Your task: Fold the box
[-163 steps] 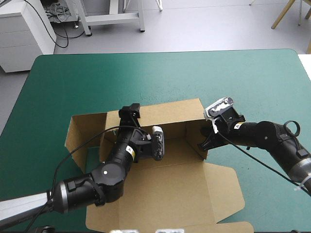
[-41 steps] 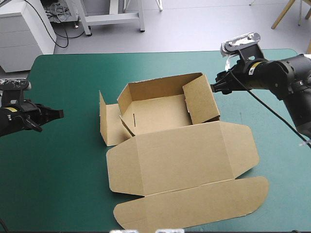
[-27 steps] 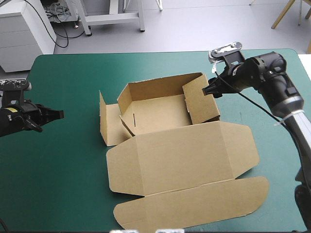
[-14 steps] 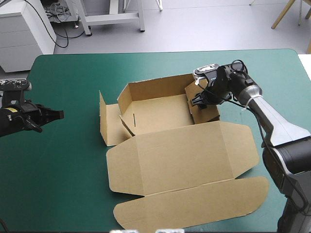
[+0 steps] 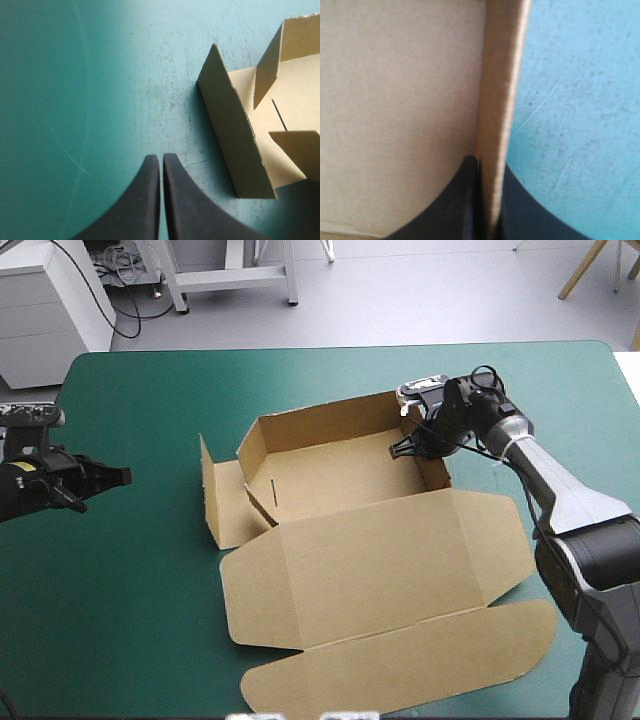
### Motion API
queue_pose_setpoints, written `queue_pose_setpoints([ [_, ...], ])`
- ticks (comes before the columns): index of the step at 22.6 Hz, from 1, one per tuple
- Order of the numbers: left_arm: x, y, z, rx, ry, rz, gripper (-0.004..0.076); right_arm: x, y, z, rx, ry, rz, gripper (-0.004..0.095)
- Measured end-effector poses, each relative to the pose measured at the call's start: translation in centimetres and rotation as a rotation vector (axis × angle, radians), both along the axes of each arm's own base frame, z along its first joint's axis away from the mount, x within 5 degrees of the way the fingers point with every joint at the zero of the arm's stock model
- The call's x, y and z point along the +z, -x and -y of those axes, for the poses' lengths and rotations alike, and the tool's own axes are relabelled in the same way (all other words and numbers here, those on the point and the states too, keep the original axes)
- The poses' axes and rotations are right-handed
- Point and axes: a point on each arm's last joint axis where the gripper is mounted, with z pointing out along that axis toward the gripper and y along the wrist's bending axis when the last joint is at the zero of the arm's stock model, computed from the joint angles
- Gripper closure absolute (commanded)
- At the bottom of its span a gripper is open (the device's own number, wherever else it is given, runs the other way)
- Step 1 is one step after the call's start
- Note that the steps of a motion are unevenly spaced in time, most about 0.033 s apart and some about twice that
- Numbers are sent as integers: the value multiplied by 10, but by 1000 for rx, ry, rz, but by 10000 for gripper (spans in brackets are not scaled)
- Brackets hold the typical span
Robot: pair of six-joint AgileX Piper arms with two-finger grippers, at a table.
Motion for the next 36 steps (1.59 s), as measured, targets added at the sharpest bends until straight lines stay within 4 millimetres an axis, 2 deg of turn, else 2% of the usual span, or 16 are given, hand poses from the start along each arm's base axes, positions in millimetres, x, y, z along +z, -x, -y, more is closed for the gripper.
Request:
queue_pose_setpoints([
  [3, 0, 0, 0, -1, -8, 5, 719, 1, 0, 0, -5, -14, 2, 927],
  [5, -1, 0, -5, 2, -73, -4, 719, 11, 3, 7, -27, -31, 10, 927],
  [7, -3, 2, -12, 16, -160, -32, 719, 35, 12, 21, -36, -31, 41, 928],
  [9, -3, 4, -19, 80, -206, -54, 718, 71, 32, 48, -34, -4, 76, 927],
  [12, -5, 4, -24, 109, -243, -78, 718, 101, 56, 75, -42, 12, 89, 927],
  [15, -11, -1, -27, 119, -245, -114, 718, 139, 89, 108, -85, -36, 155, 927],
  [17, -20, -4, -27, 137, -225, -135, 718, 161, 110, 126, -121, -87, 220, 928],
  [19, -31, -7, -28, 145, -212, -148, 718, 175, 125, 135, -140, -110, 271, 928],
  [25, -82, -15, -20, 143, -69, -194, 709, 201, 156, 137, -127, -145, 369, 928],
  [28, -117, -21, -4, 33, 96, -211, 710, 207, 163, 131, -102, -183, 396, 928],
  [32, -132, -25, 12, -100, 252, -184, 710, 208, 163, 130, -96, -203, 399, 927],
  [36, -136, -30, 31, -189, 458, -124, 709, 209, 163, 129, -91, -210, 400, 927],
])
